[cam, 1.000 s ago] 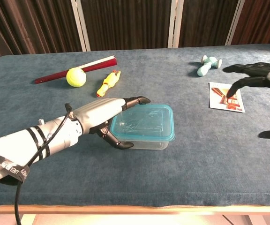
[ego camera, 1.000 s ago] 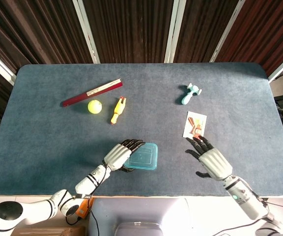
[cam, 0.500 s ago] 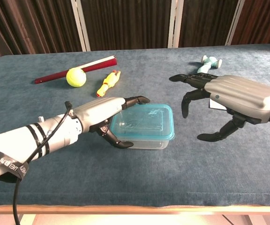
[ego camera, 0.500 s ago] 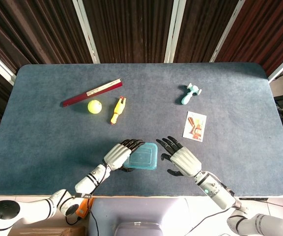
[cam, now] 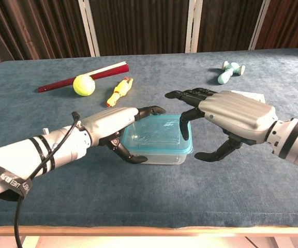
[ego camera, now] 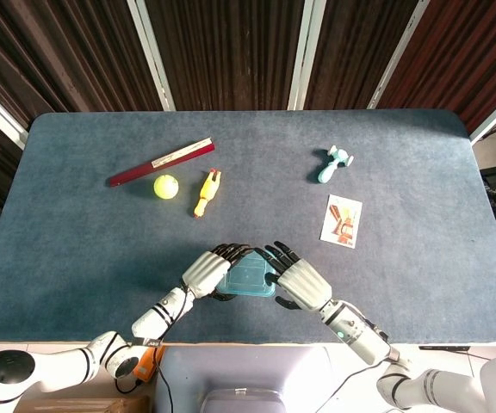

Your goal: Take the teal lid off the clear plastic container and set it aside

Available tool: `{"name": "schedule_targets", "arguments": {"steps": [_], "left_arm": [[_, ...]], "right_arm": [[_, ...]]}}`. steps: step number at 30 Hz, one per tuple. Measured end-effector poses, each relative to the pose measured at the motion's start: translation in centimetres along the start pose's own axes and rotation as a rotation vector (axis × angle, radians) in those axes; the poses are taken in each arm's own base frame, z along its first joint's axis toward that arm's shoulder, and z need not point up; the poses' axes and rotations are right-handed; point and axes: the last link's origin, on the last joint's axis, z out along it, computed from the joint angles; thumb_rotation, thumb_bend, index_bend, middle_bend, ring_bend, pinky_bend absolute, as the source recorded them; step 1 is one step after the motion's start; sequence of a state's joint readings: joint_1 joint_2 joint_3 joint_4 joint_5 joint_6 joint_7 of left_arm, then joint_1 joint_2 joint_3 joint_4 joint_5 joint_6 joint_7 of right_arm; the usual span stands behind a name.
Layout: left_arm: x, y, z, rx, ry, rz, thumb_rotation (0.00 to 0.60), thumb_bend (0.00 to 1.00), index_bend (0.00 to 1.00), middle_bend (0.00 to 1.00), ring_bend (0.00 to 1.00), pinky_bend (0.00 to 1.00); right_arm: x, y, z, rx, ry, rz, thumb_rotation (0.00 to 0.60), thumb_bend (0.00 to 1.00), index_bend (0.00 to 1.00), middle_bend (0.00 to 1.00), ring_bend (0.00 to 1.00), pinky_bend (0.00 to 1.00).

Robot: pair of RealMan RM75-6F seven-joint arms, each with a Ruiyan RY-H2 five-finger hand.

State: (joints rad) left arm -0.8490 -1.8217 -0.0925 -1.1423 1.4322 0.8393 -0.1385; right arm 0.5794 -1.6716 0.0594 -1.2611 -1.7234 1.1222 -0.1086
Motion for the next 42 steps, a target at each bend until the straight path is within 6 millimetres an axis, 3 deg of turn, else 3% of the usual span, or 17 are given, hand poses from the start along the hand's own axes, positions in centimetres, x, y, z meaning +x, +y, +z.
{"name": "schedule_targets", "arguments": {"steps": [17, 42], "left_arm": [[0.1, -0.1, -0.4, -0.003, 0.002, 0.004, 0.6, 0.33, 0.02, 0.49, 0.36, 0.46], [0.0, -0.2, -0.6, -0.003, 0.004, 0.021, 0.6, 0.33, 0.02, 0.5, 0.36, 0.46]], "right_arm": [[-0.3, -1.5, 1.3, 0.003, 0.0, 0.012, 0.6, 0.37, 0.65, 0.08, 0.0, 0.0], [0.5, -1.4, 1.2, -0.01, 0.019, 0.014, 0.6, 0.37, 0.66, 0.09, 0.0, 0.0]]}}
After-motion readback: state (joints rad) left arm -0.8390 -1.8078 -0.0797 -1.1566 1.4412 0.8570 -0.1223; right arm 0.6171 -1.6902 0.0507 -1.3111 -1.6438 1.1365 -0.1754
